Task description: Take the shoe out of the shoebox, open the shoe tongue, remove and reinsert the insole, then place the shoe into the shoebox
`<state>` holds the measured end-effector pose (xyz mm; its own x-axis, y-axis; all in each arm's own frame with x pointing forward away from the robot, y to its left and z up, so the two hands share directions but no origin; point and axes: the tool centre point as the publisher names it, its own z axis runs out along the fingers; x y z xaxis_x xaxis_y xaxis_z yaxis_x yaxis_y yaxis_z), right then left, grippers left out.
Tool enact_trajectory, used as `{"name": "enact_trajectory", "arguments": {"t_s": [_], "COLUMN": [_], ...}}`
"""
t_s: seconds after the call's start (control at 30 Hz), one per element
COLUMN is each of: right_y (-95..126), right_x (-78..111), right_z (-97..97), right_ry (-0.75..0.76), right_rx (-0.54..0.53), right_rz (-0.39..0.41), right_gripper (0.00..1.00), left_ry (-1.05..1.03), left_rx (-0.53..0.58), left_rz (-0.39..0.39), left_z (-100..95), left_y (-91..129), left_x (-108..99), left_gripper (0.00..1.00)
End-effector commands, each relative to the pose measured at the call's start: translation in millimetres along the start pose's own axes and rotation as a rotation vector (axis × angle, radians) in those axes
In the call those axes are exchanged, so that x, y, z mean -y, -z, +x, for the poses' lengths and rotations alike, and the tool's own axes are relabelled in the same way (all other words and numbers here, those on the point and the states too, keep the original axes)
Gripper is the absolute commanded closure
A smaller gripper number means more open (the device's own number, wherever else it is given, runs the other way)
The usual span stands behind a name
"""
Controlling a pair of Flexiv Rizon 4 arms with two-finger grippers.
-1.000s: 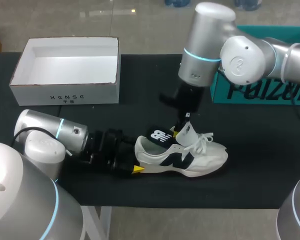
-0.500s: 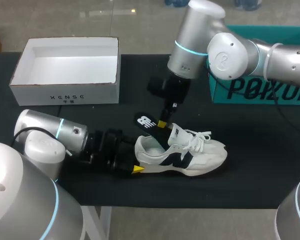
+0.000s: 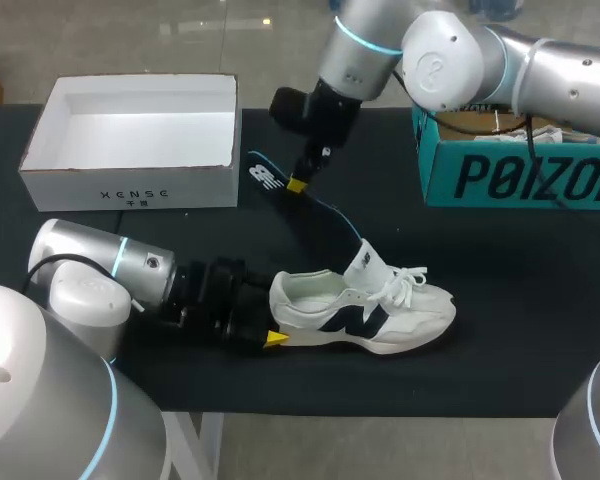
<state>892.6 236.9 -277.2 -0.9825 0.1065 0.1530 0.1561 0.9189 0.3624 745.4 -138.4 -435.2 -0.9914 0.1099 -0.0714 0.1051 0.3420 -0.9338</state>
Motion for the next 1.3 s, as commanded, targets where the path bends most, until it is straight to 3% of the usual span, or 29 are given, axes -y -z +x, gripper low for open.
{"name": "enact_trajectory", "arguments": {"t_s": [0.03, 0.93, 1.13, 1.3], "right_y": [31, 31, 73, 110], "right_x": [-9.5, -9.5, -3.1, -8.5], "right_z": [1.5, 1.5, 61.3, 108.4], "right_ry": [-0.026, -0.026, -0.062, -0.093], "right_rx": [0.007, 0.007, 0.057, 0.118], "right_rz": [0.011, 0.011, -0.175, -0.262], "right_gripper": [1.00, 1.00, 1.00, 1.00], "left_ry": [0.000, 0.000, 0.000, 0.000], "left_rx": [0.000, 0.000, 0.000, 0.000], "left_rz": [-0.001, -0.001, -0.001, -0.001], "left_z": [0.3, 0.3, 0.3, 0.3], "left_y": [-3, -3, -3, -3], "left_x": [-5, -5, -5, -5], "left_gripper": [1.00, 1.00, 1.00, 1.00]}}
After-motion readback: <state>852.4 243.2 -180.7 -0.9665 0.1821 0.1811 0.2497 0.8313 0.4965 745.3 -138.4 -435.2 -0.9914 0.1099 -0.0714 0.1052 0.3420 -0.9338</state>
